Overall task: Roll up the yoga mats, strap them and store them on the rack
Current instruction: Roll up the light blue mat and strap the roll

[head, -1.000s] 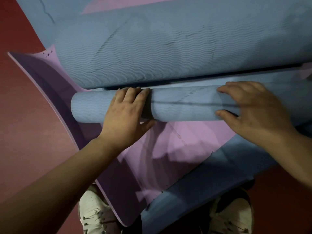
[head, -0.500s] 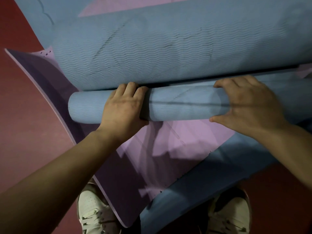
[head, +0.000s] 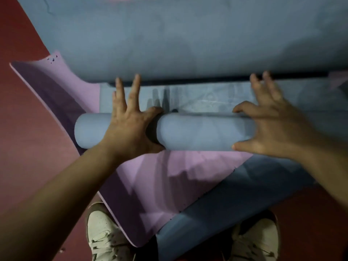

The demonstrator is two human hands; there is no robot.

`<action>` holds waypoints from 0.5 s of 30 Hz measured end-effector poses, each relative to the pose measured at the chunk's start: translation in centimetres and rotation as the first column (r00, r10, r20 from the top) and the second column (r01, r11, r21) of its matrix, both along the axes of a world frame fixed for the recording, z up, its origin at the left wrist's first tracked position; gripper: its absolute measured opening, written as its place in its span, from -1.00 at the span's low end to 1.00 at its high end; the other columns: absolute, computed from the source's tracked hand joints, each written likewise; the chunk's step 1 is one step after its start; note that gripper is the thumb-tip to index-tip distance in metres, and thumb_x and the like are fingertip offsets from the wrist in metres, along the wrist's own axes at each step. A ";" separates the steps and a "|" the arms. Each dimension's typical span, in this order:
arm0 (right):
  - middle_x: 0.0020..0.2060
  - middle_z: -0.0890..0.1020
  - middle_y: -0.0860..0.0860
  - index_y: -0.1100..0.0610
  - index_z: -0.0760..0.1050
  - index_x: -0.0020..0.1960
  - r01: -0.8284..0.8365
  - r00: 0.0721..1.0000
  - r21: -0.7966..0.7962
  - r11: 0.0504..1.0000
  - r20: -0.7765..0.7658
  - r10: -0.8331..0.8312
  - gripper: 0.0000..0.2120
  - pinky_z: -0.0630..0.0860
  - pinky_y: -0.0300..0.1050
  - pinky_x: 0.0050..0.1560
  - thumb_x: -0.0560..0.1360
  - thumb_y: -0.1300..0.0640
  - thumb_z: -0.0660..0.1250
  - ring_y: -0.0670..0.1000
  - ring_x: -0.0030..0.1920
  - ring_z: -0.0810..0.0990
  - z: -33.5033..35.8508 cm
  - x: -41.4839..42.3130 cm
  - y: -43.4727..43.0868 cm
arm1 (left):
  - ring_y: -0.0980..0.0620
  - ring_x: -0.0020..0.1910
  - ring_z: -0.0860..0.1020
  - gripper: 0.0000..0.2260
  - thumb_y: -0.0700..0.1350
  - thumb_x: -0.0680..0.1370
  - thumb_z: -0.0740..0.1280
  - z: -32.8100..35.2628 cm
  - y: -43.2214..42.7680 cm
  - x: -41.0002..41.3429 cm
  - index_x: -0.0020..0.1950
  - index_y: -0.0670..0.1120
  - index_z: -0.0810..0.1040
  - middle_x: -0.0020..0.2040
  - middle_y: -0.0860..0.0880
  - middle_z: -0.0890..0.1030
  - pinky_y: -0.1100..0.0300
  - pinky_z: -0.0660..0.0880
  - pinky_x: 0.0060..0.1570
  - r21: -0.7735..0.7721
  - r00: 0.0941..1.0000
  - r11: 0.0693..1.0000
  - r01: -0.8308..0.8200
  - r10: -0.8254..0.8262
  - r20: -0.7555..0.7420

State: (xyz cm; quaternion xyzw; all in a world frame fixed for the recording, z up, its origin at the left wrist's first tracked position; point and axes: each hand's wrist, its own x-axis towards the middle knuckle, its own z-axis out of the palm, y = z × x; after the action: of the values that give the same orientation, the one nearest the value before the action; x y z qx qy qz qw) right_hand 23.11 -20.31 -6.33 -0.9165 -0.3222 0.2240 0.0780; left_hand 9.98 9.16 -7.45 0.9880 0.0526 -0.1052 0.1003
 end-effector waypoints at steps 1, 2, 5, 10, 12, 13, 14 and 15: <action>0.60 -0.09 0.09 -0.09 0.51 0.21 0.008 1.000 0.014 1.000 0.000 -0.008 -0.22 0.12 0.25 0.49 0.05 -0.37 0.46 0.11 0.57 -0.26 0.0 0.3 0.1 | -0.52 0.48 -0.25 -0.14 0.40 0.16 0.41 0.3 0.2 0.2 0.40 0.07 0.49 0.60 -0.30 -0.13 -0.40 -0.22 0.37 -0.001 1.000 1.000 -0.025 0.025 0.009; 0.60 -0.12 0.09 -0.08 0.52 0.21 0.010 1.000 0.016 1.000 -0.005 -0.010 -0.22 0.07 0.27 0.50 0.06 -0.37 0.48 0.13 0.56 -0.31 0.1 0.6 0.1 | -0.50 0.48 -0.29 -0.10 0.39 0.14 0.45 0.6 0.3 0.4 0.45 0.10 0.44 0.60 -0.28 -0.19 -0.35 -0.28 0.36 -0.008 0.999 0.999 -0.048 0.048 -0.017; 0.60 -0.15 0.05 -0.09 0.50 0.22 -0.019 0.999 -0.016 1.000 -0.035 0.018 -0.23 -0.02 0.24 0.52 0.08 -0.35 0.51 0.09 0.55 -0.35 0.4 0.7 0.1 | -0.37 0.53 -0.31 0.02 0.33 0.14 0.56 0.8 -0.2 0.4 0.53 0.11 0.28 0.60 -0.20 -0.24 -0.29 -0.32 0.40 -0.006 0.990 0.996 -0.090 0.089 -0.106; 0.33 0.31 0.02 -0.05 0.55 0.22 0.031 0.999 0.065 0.997 0.003 -0.031 -0.24 0.23 -0.01 0.36 0.08 -0.32 0.52 0.09 0.36 0.16 0.0 -0.2 -0.1 | -0.17 0.18 0.34 -0.20 0.31 0.15 0.50 0.8 -0.7 -0.7 0.31 0.01 0.47 0.24 -0.12 0.38 -0.14 0.36 0.21 -0.098 0.991 0.988 -0.123 0.117 -0.063; 0.15 0.42 -0.03 -0.04 0.53 0.27 0.001 0.999 0.040 0.999 0.032 -0.002 -0.22 0.33 0.01 0.23 0.12 -0.33 0.49 0.09 0.18 0.31 0.0 -0.3 -0.1 | -0.12 0.09 0.39 -0.25 0.26 0.18 0.55 0.9 -0.6 -0.6 0.28 -0.02 0.51 0.14 -0.07 0.44 -0.12 0.44 0.11 -0.103 0.997 0.992 -0.072 0.068 -0.040; 0.12 0.46 -0.03 -0.03 0.50 0.31 -0.014 0.999 0.035 0.999 0.043 0.012 -0.20 0.35 0.04 0.21 0.14 -0.32 0.49 0.09 0.15 0.36 0.0 -0.3 0.0 | -0.10 0.07 0.40 -0.26 0.24 0.19 0.57 1.0 -0.5 -0.5 0.29 -0.02 0.51 0.12 -0.05 0.45 -0.11 0.46 0.10 -0.102 0.998 0.993 -0.052 0.048 -0.037; 0.12 0.49 -0.02 -0.02 0.47 0.33 -0.014 0.999 0.040 0.999 0.046 0.012 -0.20 0.36 0.06 0.20 0.16 -0.28 0.52 0.10 0.14 0.40 0.2 -0.3 0.1 | -0.09 0.07 0.42 -0.26 0.24 0.20 0.58 1.0 -0.4 -0.3 0.29 -0.02 0.51 0.10 -0.03 0.47 -0.08 0.48 0.09 -0.108 0.998 0.993 -0.045 0.040 -0.040; 0.12 0.51 -0.01 0.00 0.45 0.33 -0.005 0.999 0.048 0.999 0.050 0.002 -0.21 0.37 0.07 0.19 0.18 -0.24 0.55 0.11 0.14 0.43 0.3 -0.3 0.2 | -0.08 0.06 0.42 -0.27 0.23 0.20 0.59 1.1 -0.3 -0.1 0.29 -0.02 0.51 0.09 -0.01 0.48 -0.07 0.48 0.08 -0.119 0.998 0.992 -0.047 0.042 -0.044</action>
State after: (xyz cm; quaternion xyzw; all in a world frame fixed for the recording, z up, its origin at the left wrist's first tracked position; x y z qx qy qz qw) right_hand 22.86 -20.13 -5.99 -0.9190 -0.3310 0.1934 0.0917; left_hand 9.87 8.89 -6.34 0.9764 0.0705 -0.1264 0.1605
